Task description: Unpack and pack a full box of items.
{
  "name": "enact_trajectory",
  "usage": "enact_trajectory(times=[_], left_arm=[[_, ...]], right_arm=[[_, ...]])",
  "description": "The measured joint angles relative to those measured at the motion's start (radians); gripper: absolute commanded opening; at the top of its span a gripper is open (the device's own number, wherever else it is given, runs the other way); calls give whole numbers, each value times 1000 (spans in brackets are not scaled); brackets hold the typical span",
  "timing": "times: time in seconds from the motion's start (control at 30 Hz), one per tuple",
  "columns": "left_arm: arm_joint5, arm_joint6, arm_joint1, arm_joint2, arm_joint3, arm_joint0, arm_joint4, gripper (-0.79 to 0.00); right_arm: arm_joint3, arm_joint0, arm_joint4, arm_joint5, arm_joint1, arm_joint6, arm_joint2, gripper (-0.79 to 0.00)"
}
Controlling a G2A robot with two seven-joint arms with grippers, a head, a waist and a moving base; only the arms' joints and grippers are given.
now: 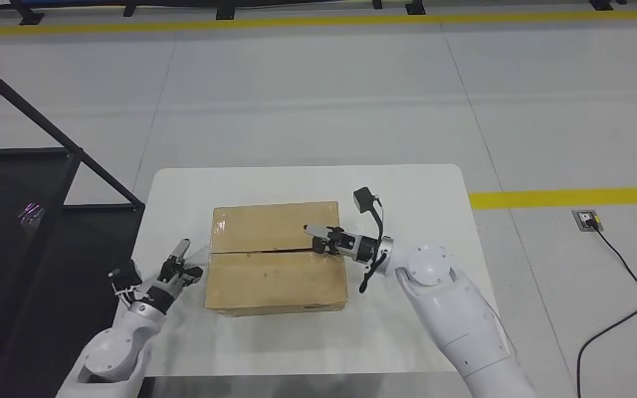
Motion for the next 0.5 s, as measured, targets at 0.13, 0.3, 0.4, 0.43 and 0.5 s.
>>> enact_trajectory(times=[0.13, 0.3, 0.4, 0.43, 0.5], left_arm=[[-36, 19, -2, -15, -15, 5, 2, 0], [-106, 83, -3, -41, -88, 55, 65, 0], [-132, 131, -3, -58, -142, 93, 114, 0], [-139, 144, -3, -64, -158, 103, 126, 0], [-150, 171, -4, -78, -194, 127, 153, 0]], right_arm=[[1, 3, 0, 9, 2, 1, -3, 0], [2, 6, 0, 19, 4, 0, -4, 0], [0, 7, 2, 24, 5, 0, -6, 0], [0, 8, 2, 25, 5, -1, -7, 0], [1, 11, 3, 27, 5, -1, -10, 0]])
